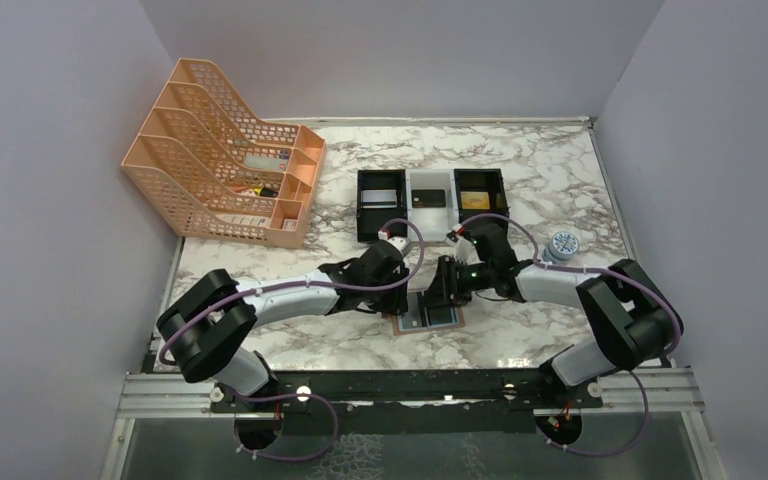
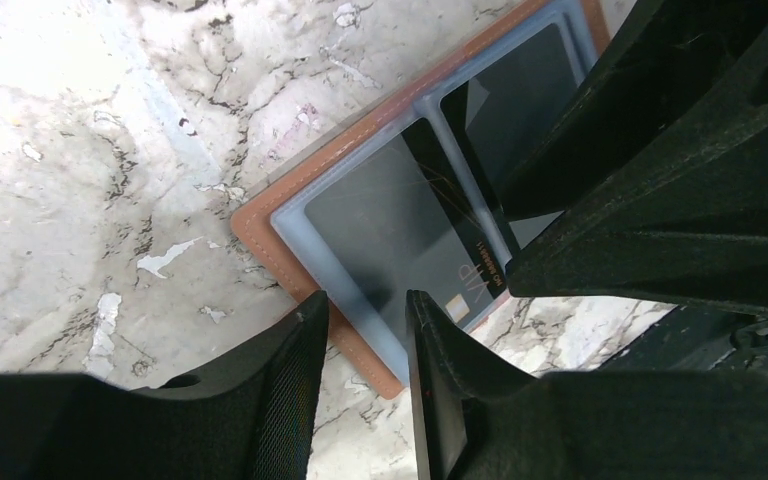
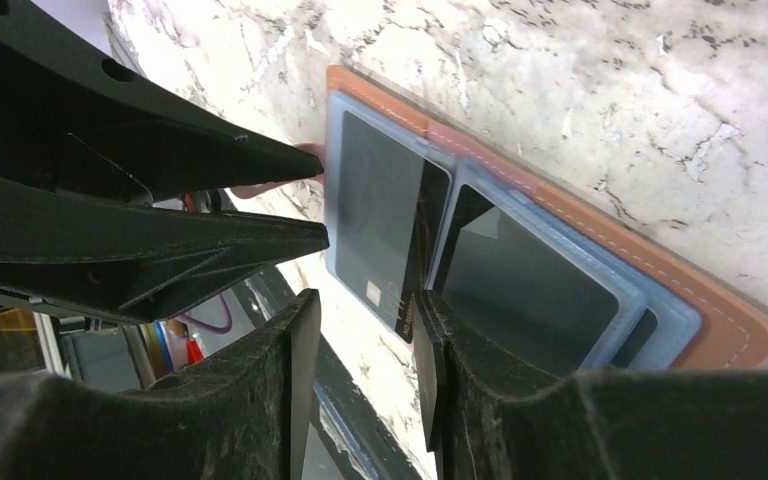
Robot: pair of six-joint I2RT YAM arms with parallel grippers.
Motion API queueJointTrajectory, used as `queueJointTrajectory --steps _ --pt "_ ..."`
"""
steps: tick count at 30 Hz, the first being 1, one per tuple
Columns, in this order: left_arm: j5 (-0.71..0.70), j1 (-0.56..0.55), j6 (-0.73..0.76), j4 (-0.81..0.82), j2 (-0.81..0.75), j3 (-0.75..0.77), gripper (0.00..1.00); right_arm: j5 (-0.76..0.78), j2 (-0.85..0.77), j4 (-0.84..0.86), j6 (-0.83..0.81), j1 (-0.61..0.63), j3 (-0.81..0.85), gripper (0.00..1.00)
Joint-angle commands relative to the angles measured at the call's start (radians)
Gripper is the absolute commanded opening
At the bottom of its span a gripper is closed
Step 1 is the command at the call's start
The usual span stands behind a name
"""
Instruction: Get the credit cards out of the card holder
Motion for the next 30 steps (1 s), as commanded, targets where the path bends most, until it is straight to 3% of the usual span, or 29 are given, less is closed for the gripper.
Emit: queueJointTrajectory --steps 1,21,30 --pt "0.008 -0.007 -0.007 0.02 0.026 0.01 0.37 -0.008 0.047 0.063 0.016 0.011 -0.017 0.39" --pt "-0.013 -0.02 -0.002 0.015 0.056 -0.004 0.24 -0.05 0.107 0.193 0.08 0.021 -0.049 0.36" --pt "-0.032 -0.023 0.002 -0.008 0.057 0.007 0.14 0.125 -0.017 0.002 0.0 0.021 -0.005 0.36"
